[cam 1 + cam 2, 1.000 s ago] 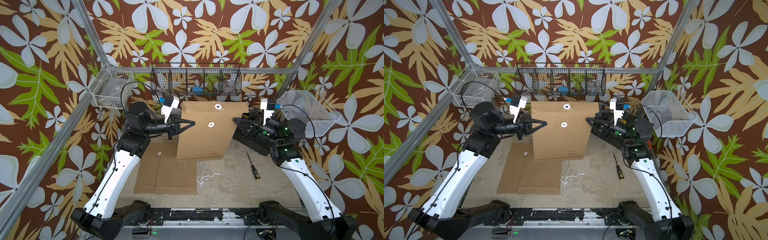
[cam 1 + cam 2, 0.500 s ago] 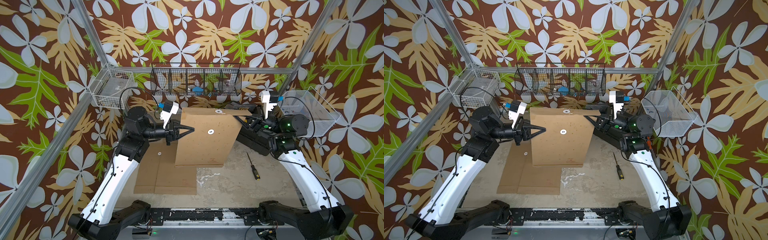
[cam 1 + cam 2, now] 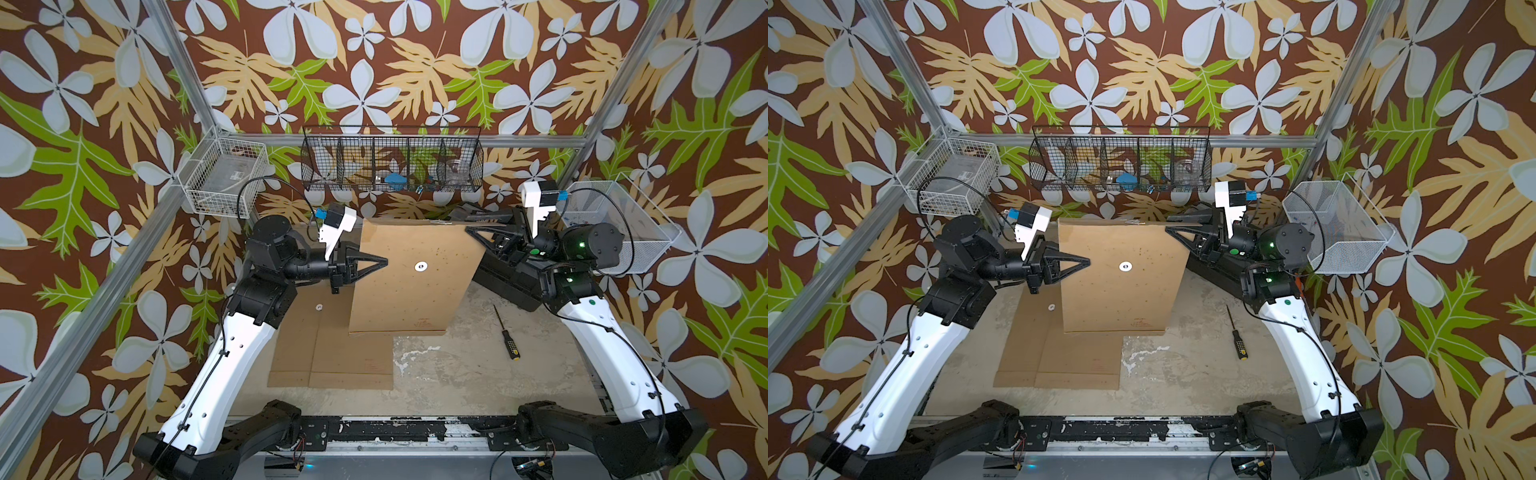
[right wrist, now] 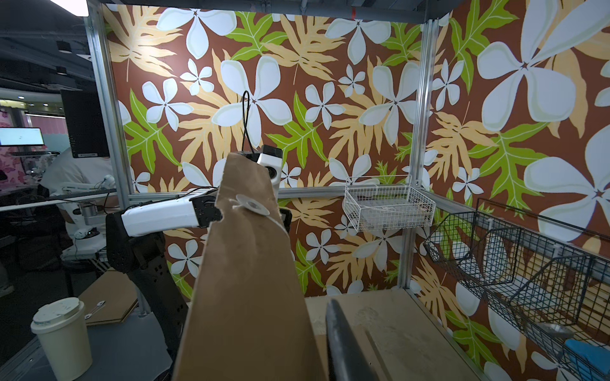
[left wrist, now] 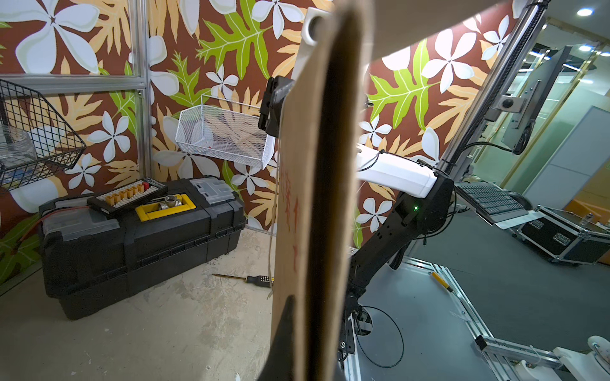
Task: Open the file bag
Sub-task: Open the file bag, then place the file bag at the file bag.
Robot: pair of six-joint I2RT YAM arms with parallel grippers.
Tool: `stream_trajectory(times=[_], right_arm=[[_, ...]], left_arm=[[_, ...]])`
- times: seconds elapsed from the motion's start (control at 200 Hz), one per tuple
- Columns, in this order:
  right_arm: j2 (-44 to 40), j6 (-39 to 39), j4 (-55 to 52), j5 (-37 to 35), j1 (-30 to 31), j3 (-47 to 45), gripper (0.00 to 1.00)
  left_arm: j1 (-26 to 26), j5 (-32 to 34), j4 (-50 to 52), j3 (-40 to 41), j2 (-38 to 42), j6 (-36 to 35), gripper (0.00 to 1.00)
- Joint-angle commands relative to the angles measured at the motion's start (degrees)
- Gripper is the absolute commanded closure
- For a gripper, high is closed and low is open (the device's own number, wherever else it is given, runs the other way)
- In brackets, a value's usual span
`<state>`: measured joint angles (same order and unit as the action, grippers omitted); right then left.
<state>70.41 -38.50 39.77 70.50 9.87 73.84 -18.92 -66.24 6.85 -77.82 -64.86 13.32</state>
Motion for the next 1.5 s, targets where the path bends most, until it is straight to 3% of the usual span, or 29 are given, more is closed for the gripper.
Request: stream_trajectory(times=[0.0, 0.275, 0.385, 0.455, 0.571, 0.666, 0.786, 1.006, 1.161, 1.381, 1.492], right_arm=[[-0.36, 0.68, 0.71, 0.79, 0.15, 0.33, 0.81], [-0.83, 1.6, -0.78, 1.22, 0.85, 0.16, 1.0], [-1.81, 4.71, -5.01, -0.43, 0.94, -0.39, 1.0], [-3.3, 10.64, -13.76, -5.41, 0.94, 0.02, 1.0], [-5.95, 18.34, -29.16, -17.57, 0.94, 0.18, 1.0], [-8.87, 20.35, -35.01, -24.09, 0.93, -2.16, 1.0], [-12.74, 21.42, -38.73, -28.77, 0.94, -5.42, 1.0], [-16.18, 21.52, -43.37, -30.34, 0.94, -6.52, 1.0], [-17.19, 21.79, -44.56, -28.88, 0.99, -7.41, 1.0], [-18.76, 20.5, -44.18, -27.72, 0.94, -9.56, 1.0], [-18.86, 18.09, -41.33, -25.14, 0.9, -11.11, 1.0]], left_arm=[[0.02, -0.53, -0.79, -0.14, 0.09, -0.83, 1.0], [0.02, 0.46, -0.59, 0.13, -0.18, -1.18, 1.0], [-0.05, 5.2, 0.09, 0.5, 0.35, -1.77, 1.0], [0.1, 11.73, 0.34, 1.6, 1.11, -1.75, 0.76], [0.09, 22.28, 1.56, 3.84, 1.6, -1.24, 0.19], [0.08, 30.52, 2.02, 7.29, 2.06, 0.32, 0.11], [0.04, 40.14, 0.72, 13.64, 3.16, 3.31, 0.09], [0.07, 48.18, -5.63, 24.57, 2.88, 10.57, 0.22], [1.12, 53.67, -9.01, 30.25, -1.32, 15.01, 0.42], [4.1, 54.48, -16.6, 35.43, -11.15, 20.87, 0.82], [4.85, 55.65, -19.56, 34.94, -17.06, 22.82, 0.93]])
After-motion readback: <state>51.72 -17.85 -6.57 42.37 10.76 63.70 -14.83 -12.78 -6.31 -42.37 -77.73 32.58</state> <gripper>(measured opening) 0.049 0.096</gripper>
